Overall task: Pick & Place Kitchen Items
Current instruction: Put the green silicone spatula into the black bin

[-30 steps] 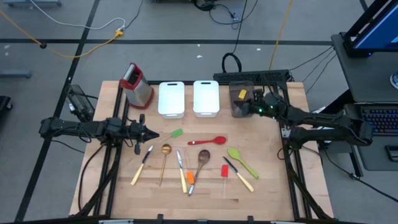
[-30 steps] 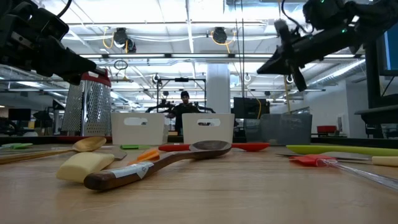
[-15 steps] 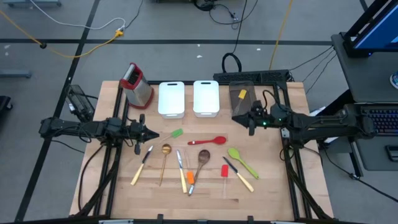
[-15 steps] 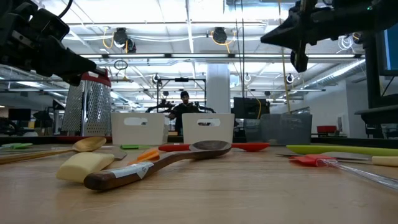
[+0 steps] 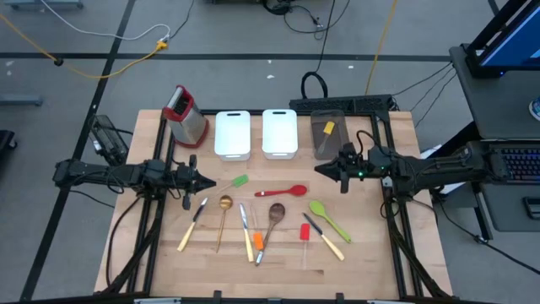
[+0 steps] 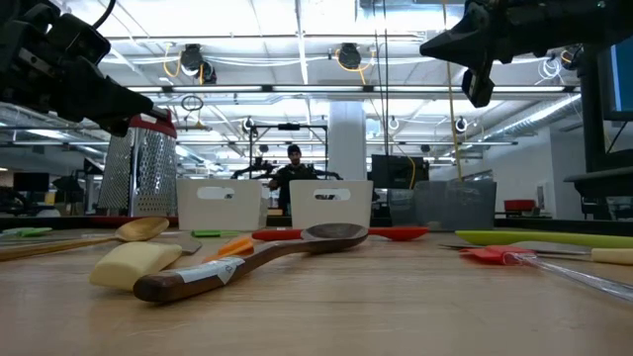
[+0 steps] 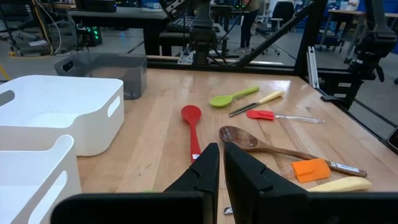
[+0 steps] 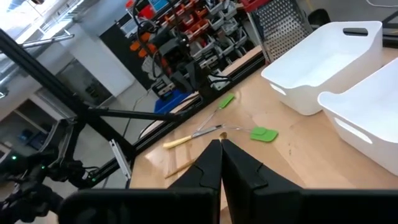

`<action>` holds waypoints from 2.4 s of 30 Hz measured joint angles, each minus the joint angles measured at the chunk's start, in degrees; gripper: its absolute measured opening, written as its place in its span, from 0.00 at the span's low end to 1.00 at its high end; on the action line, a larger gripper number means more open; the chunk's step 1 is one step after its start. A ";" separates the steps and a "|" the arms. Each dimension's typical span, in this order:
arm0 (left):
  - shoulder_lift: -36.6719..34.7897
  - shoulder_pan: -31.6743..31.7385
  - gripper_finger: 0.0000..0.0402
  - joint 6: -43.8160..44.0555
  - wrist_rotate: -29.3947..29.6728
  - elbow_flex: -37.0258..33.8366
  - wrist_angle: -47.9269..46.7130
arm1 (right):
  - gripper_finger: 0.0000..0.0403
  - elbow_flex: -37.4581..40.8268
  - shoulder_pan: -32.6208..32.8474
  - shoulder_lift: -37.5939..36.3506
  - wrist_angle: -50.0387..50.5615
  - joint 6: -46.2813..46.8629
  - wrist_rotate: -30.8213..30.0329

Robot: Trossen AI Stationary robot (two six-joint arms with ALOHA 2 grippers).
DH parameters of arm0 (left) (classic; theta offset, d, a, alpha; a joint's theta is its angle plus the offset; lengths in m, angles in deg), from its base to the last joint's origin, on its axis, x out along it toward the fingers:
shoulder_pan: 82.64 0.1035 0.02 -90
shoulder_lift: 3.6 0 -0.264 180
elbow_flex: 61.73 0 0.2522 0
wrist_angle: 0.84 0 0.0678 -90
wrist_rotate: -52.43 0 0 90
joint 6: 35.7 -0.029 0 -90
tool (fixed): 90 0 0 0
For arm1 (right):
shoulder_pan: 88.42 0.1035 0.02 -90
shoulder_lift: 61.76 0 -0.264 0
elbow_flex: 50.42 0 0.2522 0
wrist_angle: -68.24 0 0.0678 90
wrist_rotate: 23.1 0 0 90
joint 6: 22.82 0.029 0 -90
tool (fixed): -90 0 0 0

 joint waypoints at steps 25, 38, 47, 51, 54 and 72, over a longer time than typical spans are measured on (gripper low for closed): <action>0.00 0.01 0.06 -0.33 -0.02 0.00 0.05 | 0.00 0.00 -0.07 -14.30 16.73 -8.67 -0.02; 0.02 0.00 0.06 -0.22 -0.02 0.02 3.52 | 0.00 10.13 -0.07 -26.13 13.93 -7.51 -0.04; 0.01 -0.01 0.06 -0.24 -0.02 0.02 4.07 | 0.00 20.29 -0.07 -36.40 6.42 -6.39 -0.02; 0.02 -0.01 0.06 -0.24 -0.02 0.28 3.76 | 0.00 22.37 -0.07 -39.24 6.43 -6.20 -0.04; 0.02 0.01 0.06 -0.18 -0.02 1.59 3.66 | 0.00 23.28 -0.09 -40.85 6.39 -7.54 -0.07; 12.98 -0.03 0.06 17.14 -0.24 29.29 -43.89 | 0.00 23.91 -0.09 -42.81 7.06 -13.48 -0.28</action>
